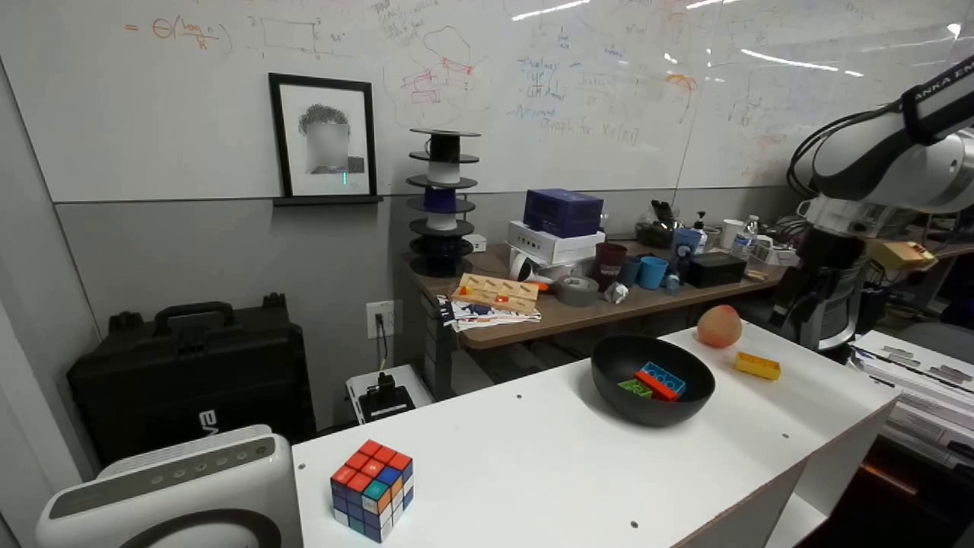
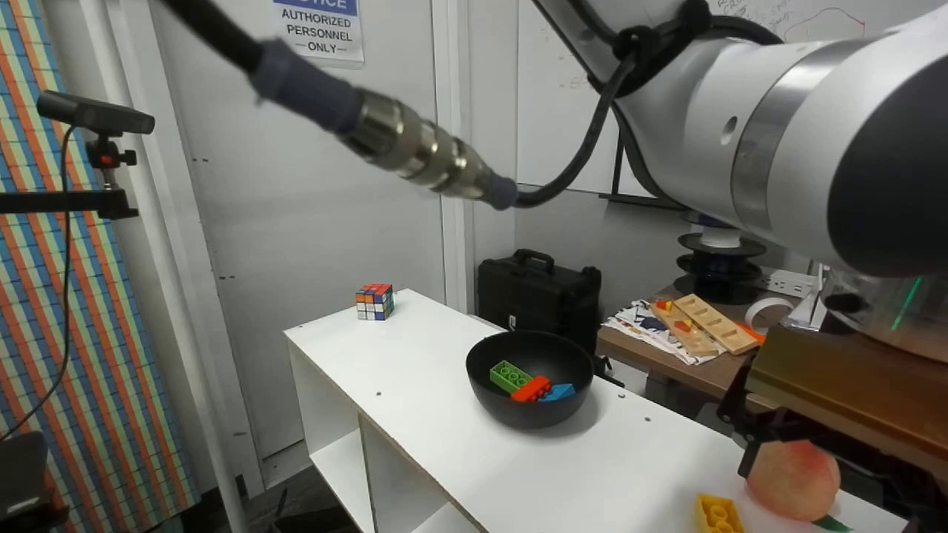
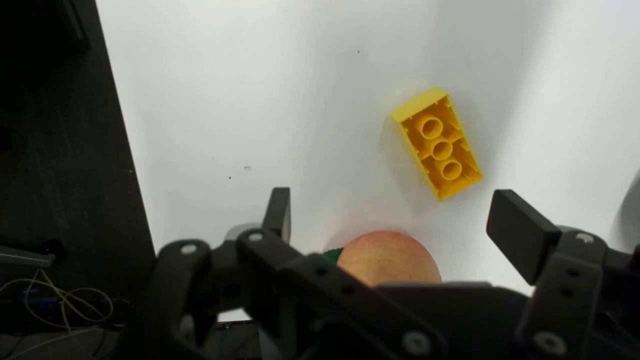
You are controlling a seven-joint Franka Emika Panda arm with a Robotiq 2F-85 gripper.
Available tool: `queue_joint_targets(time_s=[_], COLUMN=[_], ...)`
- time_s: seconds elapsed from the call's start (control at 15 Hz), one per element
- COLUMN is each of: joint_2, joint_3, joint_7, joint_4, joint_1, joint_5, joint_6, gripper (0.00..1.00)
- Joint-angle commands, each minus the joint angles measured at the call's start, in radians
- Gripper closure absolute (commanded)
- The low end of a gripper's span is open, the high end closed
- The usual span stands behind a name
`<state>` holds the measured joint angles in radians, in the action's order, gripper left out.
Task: Pick up the green, yellow, blue and red objects and put them in the bowl
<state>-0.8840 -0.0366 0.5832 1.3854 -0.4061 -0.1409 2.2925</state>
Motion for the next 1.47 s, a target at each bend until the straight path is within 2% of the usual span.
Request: queue_joint_targets(time_s=[0.0, 0.53, 0.93, 1.0, 1.07, 1.13, 1.4], joint_2=[0.011, -0.067, -0.147, -0.155, -0.164, -0.158, -0.063], joint_3=[0.006, 0.009, -0.006, -0.008, -0.012, -0.017, -0.037], joint_7=[-0.019, 0.106, 0.180, 0.183, 0.187, 0.179, 0.146], joint_4=[0.012, -0.037, -0.059, -0.063, -0.068, -0.061, 0.063], joint_1=[0.007, 0.108, 0.133, 0.136, 0.137, 0.146, 0.177], joint_5=[0.029, 0.257, 0.353, 0.359, 0.367, 0.376, 0.430], joint_6=[0.012, -0.052, -0.048, -0.049, -0.037, -0.030, 0.028], gripper=[0.00, 0.00, 0.00, 0.25, 0.26, 0.32, 0.64])
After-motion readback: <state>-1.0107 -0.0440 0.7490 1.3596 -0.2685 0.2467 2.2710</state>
